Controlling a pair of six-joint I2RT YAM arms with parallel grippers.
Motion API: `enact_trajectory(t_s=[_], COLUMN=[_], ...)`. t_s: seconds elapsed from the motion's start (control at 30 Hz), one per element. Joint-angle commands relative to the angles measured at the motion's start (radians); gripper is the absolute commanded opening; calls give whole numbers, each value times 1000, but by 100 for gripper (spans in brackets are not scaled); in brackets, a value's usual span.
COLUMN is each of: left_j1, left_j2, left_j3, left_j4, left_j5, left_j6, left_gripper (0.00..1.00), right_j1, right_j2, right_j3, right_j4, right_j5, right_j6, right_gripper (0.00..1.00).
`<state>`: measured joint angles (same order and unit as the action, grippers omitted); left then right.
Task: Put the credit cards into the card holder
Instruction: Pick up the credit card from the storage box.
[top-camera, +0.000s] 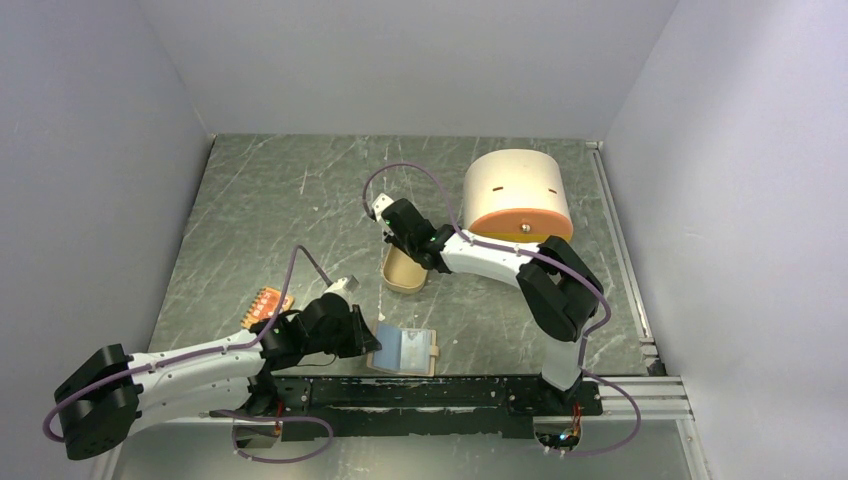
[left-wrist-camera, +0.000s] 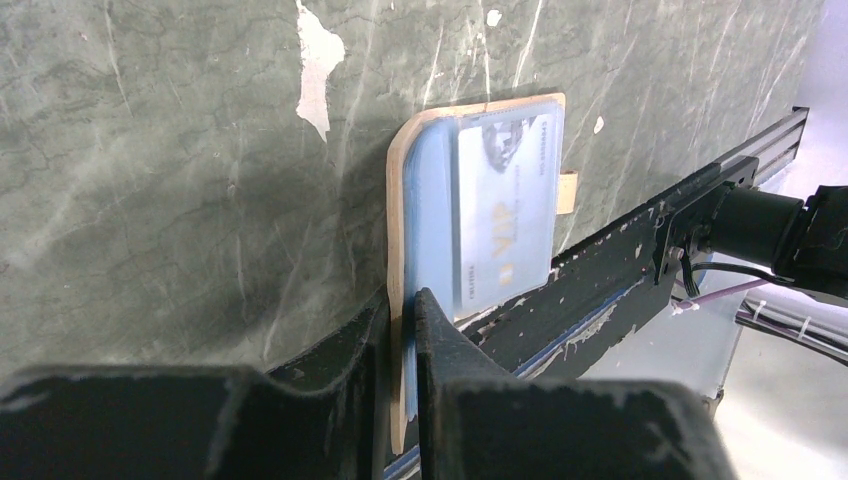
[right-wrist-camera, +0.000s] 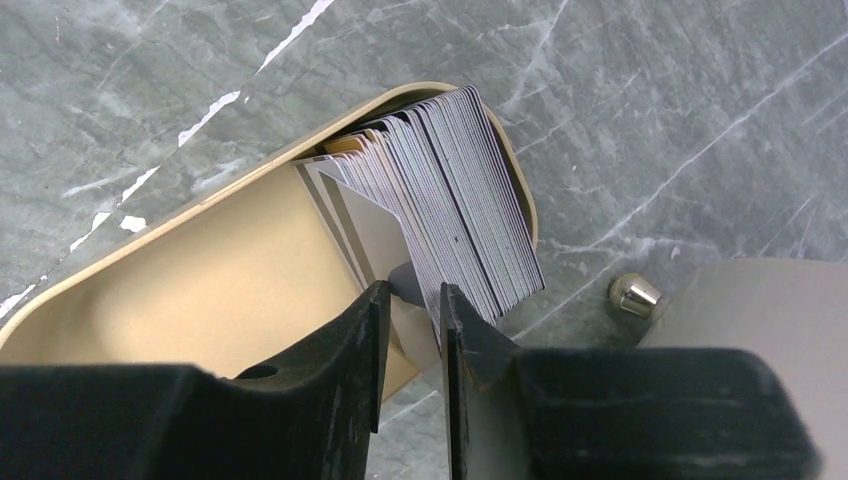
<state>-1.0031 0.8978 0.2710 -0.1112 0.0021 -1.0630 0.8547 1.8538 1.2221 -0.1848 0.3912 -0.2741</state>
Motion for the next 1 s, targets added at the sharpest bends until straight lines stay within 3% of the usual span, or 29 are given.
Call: enact_trajectory(t_s=[0.0,0.23,0.47,0.6,0.73,0.97], left_j1=[-2,-3,-2,-2,3,45], left_j2=[3,32,49,61,58,45], left_j3=[5,19,11,12,12,-16], left_j4=[-8,-1,18,30,42,119], left_j5=[-15,-11,-17,-28,-42,-14], left_j6=[-4,2,-4,-15,-28,-53], left_gripper=[17,17,17,12,9,9], right_j1=[-5,-4,-3,2,7,8], right_j2=[-36,-47,-72,-100,-146,-188], right_j3=[31,49,60,49,11,17], right_j4=[-17,-61,-103,-131,-122,-179], right_j5=[13,-27,-93,-182,-252,-246], right_j6=[-3,11,22,55,78,172], right_gripper=[26,22,6,0,0,0])
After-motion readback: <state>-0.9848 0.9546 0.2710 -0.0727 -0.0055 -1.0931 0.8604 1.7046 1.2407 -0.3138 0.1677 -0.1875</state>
